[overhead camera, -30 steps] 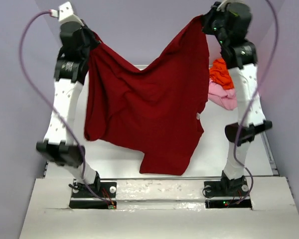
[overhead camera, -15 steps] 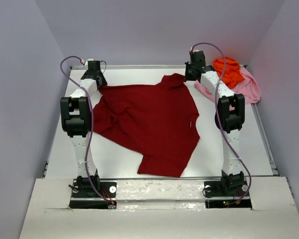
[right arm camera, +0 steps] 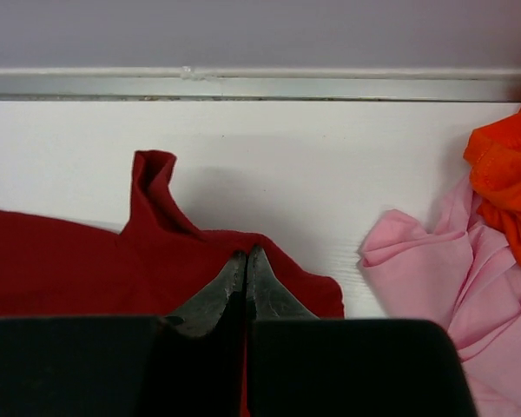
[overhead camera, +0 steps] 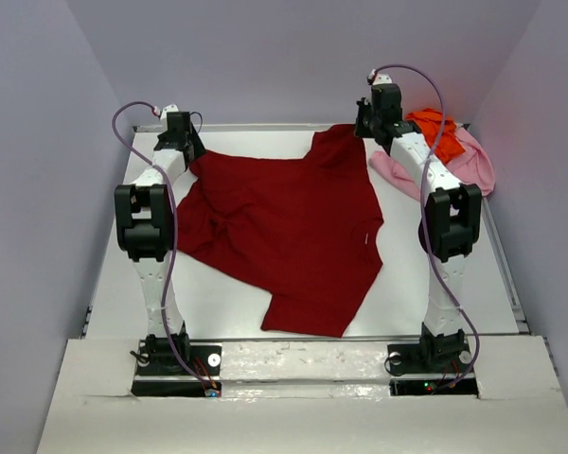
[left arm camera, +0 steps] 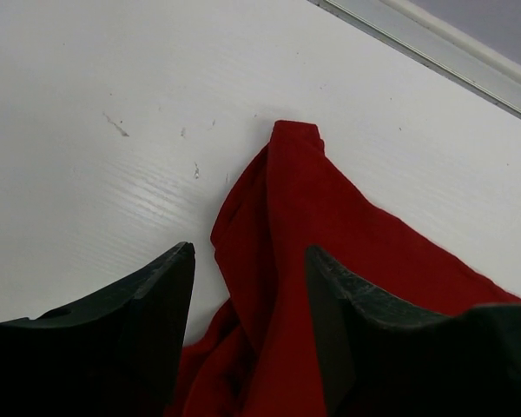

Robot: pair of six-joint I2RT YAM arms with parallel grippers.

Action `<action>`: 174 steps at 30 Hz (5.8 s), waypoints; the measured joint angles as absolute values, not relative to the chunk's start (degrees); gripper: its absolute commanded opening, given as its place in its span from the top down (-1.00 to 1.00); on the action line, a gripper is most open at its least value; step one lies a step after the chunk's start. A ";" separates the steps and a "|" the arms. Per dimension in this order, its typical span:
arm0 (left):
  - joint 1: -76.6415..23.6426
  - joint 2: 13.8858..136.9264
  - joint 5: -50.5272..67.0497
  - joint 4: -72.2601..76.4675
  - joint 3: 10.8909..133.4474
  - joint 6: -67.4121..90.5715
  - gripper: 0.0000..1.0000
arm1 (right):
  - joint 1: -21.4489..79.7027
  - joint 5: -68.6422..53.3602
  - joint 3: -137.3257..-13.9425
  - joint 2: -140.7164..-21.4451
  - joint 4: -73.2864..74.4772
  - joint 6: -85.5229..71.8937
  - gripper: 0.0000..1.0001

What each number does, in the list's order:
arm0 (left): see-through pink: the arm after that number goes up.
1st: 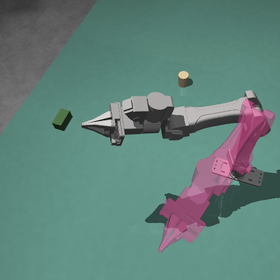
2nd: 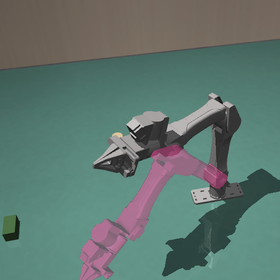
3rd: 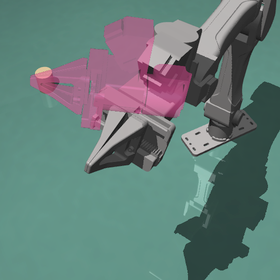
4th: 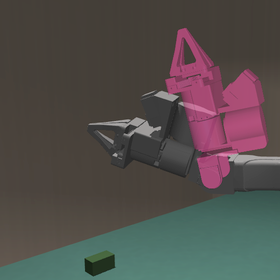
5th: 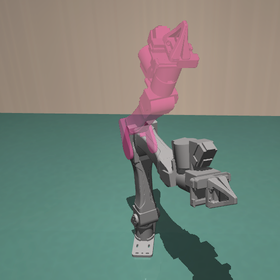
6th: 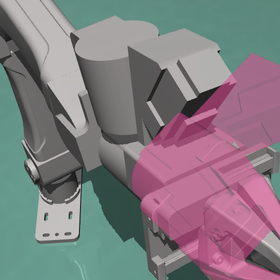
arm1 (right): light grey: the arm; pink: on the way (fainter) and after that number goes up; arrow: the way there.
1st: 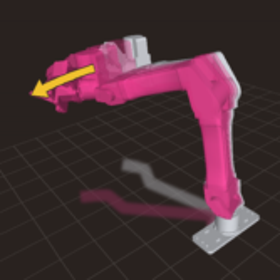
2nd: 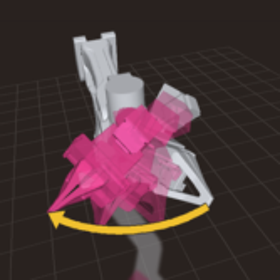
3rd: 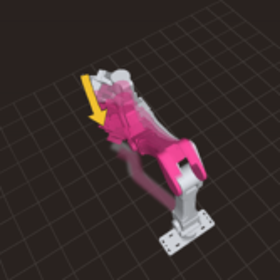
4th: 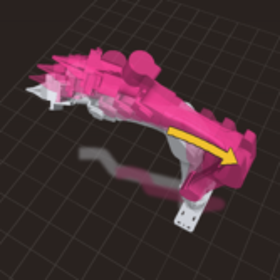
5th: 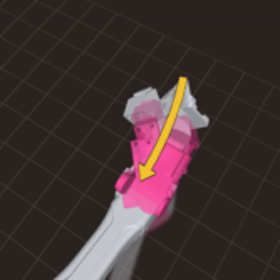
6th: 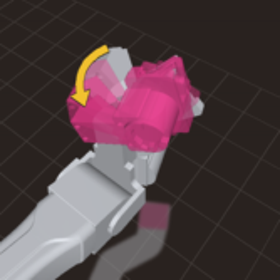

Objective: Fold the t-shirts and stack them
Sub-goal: Flatten out the 1/3-folded T-shirt at the center of the board.

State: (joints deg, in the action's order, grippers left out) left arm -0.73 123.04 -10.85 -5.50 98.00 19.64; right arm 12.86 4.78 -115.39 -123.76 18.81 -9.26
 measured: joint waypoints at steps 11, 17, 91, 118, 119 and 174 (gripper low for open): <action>-1.39 128.70 -11.53 -4.93 104.31 19.97 -0.26 | 12.86 8.97 -113.54 -123.76 18.90 -7.25 1.00; -3.29 129.14 -13.54 -5.96 101.45 20.49 -0.26 | 11.38 14.37 -113.69 -123.76 19.68 -6.42 1.00; -8.67 76.97 -10.92 -1.56 73.82 22.72 -0.48 | 45.36 -33.93 -124.84 -148.79 10.11 -19.86 -0.27; -8.67 77.52 -10.28 -1.56 73.82 22.72 -0.52 | 51.64 -28.40 -87.31 -127.57 3.36 -16.29 1.00; -8.67 77.54 -10.28 -1.56 73.82 22.72 -0.52 | 52.90 -28.42 -85.84 -126.69 3.11 -16.29 1.00; -7.27 77.97 -7.49 -1.56 73.82 23.11 -0.54 | 60.42 -21.82 -103.74 -134.80 11.68 -16.95 0.41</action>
